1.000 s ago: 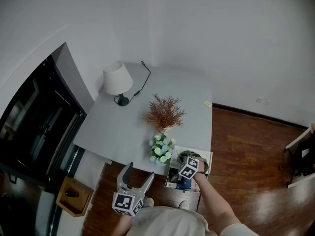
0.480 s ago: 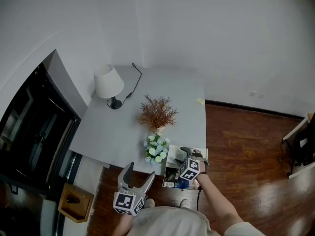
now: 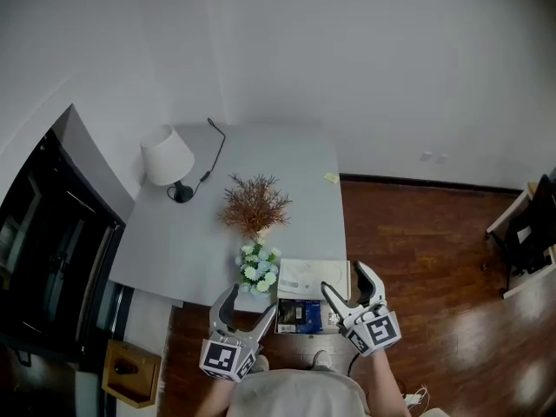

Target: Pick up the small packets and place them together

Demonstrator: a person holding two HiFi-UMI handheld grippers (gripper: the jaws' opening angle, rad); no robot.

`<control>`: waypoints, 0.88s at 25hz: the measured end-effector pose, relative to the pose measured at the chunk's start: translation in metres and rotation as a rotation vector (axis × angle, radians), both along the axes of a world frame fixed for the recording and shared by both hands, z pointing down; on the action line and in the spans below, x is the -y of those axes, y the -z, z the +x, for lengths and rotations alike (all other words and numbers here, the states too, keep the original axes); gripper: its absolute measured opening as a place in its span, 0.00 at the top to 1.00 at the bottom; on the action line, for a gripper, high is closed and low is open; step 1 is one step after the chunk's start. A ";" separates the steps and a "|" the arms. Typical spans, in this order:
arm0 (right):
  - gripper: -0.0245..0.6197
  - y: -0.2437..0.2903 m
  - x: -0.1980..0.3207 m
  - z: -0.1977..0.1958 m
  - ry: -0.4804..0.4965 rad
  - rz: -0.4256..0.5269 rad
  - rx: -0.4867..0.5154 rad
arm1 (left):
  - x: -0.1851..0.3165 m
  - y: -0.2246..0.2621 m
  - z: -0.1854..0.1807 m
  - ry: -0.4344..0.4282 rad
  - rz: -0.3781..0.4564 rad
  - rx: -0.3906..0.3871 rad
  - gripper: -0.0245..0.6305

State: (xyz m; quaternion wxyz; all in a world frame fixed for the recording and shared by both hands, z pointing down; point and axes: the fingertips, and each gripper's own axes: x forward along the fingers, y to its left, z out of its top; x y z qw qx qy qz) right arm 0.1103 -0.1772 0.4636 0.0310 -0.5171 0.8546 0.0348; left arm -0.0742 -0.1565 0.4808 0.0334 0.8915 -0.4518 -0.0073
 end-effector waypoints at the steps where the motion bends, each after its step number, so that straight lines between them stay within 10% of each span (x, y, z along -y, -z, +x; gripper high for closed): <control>1: 0.38 0.006 -0.007 0.009 -0.030 0.003 0.034 | 0.000 0.001 0.004 -0.010 0.006 -0.001 0.41; 6: 0.38 0.014 -0.038 0.039 -0.125 0.019 0.035 | 0.000 0.002 0.016 -0.039 0.010 -0.010 0.37; 10: 0.44 -0.017 -0.045 0.034 -0.058 -0.072 -0.147 | 0.000 -0.004 0.020 -0.055 -0.027 -0.004 0.37; 22: 0.44 -0.249 -0.075 -0.001 0.344 -0.692 -0.745 | -0.007 -0.007 0.017 -0.044 -0.017 0.001 0.37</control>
